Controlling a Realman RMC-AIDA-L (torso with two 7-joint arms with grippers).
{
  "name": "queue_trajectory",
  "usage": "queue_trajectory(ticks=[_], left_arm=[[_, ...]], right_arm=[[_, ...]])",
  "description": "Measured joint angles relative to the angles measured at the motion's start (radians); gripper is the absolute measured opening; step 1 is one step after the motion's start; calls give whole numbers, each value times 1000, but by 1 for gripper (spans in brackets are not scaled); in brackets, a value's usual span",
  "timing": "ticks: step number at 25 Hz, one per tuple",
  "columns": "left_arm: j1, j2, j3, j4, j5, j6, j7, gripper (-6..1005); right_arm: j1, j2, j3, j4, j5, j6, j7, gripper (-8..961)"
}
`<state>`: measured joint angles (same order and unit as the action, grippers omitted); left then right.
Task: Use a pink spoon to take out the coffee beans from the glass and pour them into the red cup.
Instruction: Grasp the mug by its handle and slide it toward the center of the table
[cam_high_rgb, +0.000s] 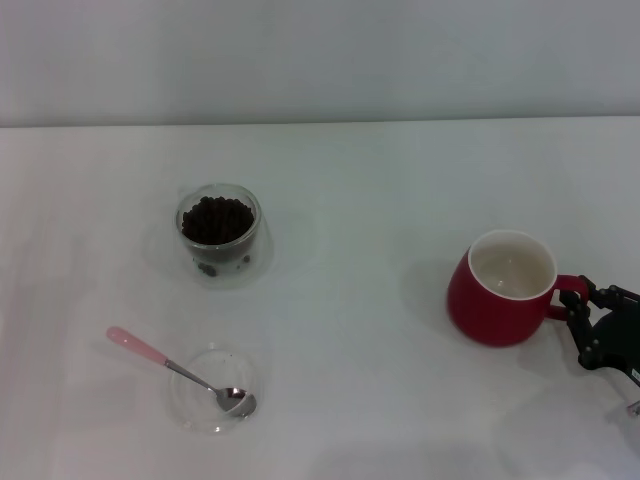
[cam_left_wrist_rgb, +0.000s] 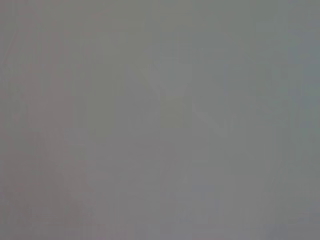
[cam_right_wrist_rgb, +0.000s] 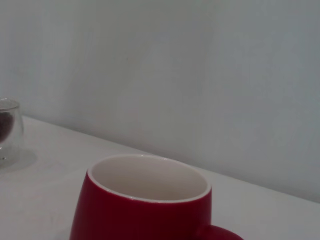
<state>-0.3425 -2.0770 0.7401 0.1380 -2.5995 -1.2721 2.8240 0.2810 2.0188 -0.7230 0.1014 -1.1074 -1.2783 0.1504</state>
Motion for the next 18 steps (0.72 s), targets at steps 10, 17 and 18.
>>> queue_trajectory(ticks=[10, 17, 18], left_arm=[[-10, 1, -1, 1, -3, 23, 0, 730], [-11, 1, 2, 3, 1, 20, 0, 730], [-11, 1, 2, 3, 1, 19, 0, 730]], right_arm=[[20, 0, -1, 12, -66, -11, 9, 168], [36, 2, 10, 46, -115, -42, 10, 170], [39, 2, 10, 52, -121, -50, 10, 170]])
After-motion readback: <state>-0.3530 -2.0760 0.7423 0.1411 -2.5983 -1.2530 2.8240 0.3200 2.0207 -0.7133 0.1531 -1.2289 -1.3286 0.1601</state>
